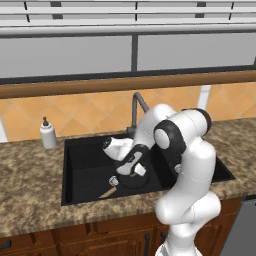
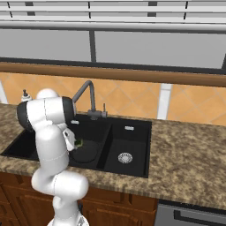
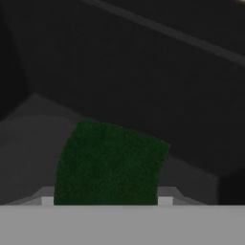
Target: Pick the pan and sponge and place them into the sink. Then turn on the water.
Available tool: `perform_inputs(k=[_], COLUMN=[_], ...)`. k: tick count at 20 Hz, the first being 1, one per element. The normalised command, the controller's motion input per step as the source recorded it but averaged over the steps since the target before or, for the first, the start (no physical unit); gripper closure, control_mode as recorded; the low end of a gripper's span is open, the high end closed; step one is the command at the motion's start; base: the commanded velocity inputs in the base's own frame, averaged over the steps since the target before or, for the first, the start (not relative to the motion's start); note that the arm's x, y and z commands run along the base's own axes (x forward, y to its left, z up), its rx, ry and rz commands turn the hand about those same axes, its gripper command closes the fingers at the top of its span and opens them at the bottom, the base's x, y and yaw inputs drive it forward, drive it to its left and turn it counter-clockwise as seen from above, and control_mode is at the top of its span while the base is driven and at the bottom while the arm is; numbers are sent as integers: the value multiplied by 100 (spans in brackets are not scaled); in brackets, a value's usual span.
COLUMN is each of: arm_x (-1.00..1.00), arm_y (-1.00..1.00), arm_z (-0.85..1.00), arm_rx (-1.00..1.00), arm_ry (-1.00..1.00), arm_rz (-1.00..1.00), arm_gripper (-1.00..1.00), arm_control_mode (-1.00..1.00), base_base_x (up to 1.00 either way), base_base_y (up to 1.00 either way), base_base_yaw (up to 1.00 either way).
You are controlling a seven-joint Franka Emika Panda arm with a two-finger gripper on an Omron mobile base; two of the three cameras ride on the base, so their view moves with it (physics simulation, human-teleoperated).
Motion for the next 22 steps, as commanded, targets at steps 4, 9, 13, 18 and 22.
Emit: perform_inputs(k=[4,9,13,18,22], arm_x=[-17,0,0,-3,-16], arm_y=[31,4,12,31,36], arm_z=[-23,-57,-67,-59,-52], arm_rx=[-16,-5,-4,-8,-10], arm_ry=[-20,-8,-12,-18,-22], arm_rz=[-9,-14,-14,-11,-10], arm_gripper=[100,100,100,100,100], arm_control_mode=[-100,-100,-100,-100,-100], base_base_x=[0,0,0,0,0], base_base_y=[0,0,0,0,0], base_base_yaw=[0,0,0,0,0])
